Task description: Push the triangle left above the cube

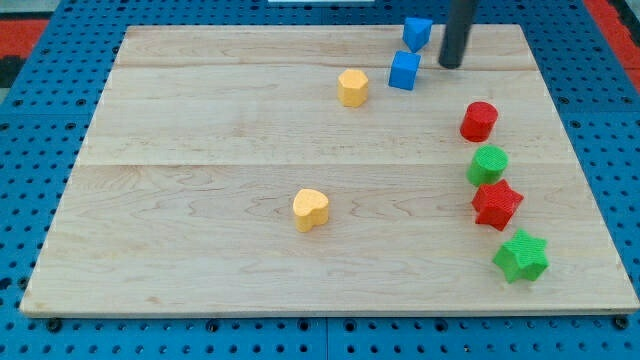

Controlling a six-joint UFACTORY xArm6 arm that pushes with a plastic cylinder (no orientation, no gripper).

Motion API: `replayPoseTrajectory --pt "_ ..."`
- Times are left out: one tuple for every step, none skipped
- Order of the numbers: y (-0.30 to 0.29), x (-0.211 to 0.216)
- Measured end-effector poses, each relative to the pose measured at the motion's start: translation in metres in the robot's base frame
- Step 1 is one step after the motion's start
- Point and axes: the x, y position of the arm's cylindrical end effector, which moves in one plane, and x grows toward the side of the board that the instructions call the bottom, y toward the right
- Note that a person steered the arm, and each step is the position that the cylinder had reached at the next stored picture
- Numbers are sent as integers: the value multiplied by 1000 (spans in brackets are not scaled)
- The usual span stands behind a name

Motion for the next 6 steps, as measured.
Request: replayPoseTrajectory --pt "22 -49" --pt "21 -82" --pt "-14 -80" --pt "-65 -80" --pt "-62 -68" --pt "-8 -32"
